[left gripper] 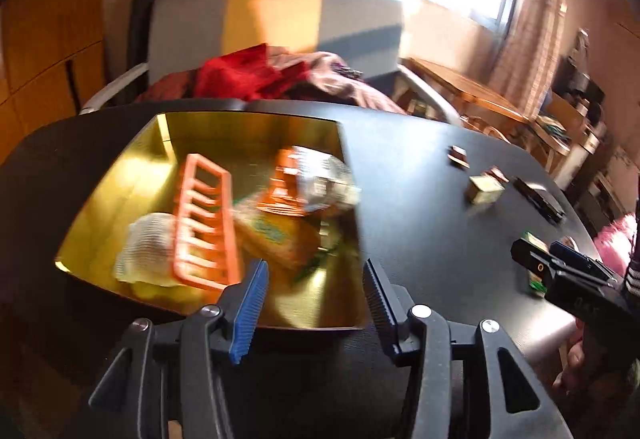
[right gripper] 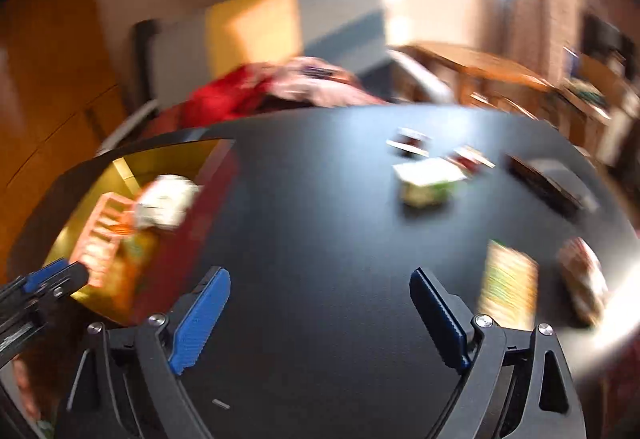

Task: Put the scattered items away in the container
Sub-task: 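Move the left tool to the second WEIDAN cracker pack and grasp it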

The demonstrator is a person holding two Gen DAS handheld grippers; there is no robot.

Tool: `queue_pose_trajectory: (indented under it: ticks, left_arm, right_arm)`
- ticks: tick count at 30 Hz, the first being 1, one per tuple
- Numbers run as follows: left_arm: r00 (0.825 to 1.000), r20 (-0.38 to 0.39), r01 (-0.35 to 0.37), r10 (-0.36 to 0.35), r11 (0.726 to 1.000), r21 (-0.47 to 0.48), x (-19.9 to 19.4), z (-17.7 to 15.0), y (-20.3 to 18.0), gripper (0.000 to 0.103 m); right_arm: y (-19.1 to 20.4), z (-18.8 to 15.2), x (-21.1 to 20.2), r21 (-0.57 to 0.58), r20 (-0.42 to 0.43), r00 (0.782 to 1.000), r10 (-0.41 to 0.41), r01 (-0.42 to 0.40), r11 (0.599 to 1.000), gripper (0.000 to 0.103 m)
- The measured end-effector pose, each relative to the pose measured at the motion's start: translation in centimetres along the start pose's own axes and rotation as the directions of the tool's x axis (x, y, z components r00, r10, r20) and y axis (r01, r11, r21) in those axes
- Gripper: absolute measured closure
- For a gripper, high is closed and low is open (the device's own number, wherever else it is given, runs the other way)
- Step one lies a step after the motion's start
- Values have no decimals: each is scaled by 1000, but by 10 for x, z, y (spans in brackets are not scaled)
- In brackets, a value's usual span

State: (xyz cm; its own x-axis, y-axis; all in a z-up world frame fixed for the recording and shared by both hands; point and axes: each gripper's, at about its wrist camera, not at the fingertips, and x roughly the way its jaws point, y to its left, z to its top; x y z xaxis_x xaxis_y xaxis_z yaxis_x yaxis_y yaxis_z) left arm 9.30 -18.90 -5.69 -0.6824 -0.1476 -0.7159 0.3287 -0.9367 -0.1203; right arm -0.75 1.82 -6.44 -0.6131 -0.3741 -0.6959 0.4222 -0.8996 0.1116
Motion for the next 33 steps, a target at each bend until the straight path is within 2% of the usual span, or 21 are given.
queue_pose_trajectory:
  ticks: [3, 6, 9, 13, 16, 20, 23, 29, 33]
  left_arm:
    - [998, -44, 47, -44, 996, 76, 7, -11, -31, 53]
    - [993, -100, 78, -63, 984, 158, 16, -23, -57, 53]
    - [987, -143, 103, -71, 968, 228, 23, -32, -79, 53]
    - [977, -191, 148, -91, 940, 308, 32, -39, -107, 53]
    - [965, -220, 211, -143, 923, 322, 41, -28, -135, 53]
    - [950, -229, 288, -211, 877, 385, 49, -11, -192, 53]
    - [929, -272, 347, -250, 845, 407, 63, -5, -231, 53]
    - [915, -327, 365, -235, 825, 432, 96, 1, -279, 53]
    - [903, -345, 387, -255, 832, 398, 112, 10, -293, 53]
  right_arm:
    - [-52, -15, -14, 106, -8, 996, -84, 84, 991, 11]
    - [-100, -34, -29, 224, -10, 992, -127, 126, 966, 11]
    - [-147, -53, -43, 339, -17, 986, -167, 162, 927, 11]
    - [-192, -73, -53, 471, -18, 986, -168, 157, 868, 11]
    - [-199, -69, -57, 458, -7, 978, -207, 187, 869, 11]
    - [-208, -66, -60, 460, -4, 972, -234, 209, 863, 11]
    - [-212, -68, -60, 470, -16, 972, -235, 215, 856, 10]
    - [-227, -75, -61, 500, -27, 968, -251, 230, 835, 10]
    - [-235, -79, -58, 519, -42, 969, -242, 228, 824, 9]
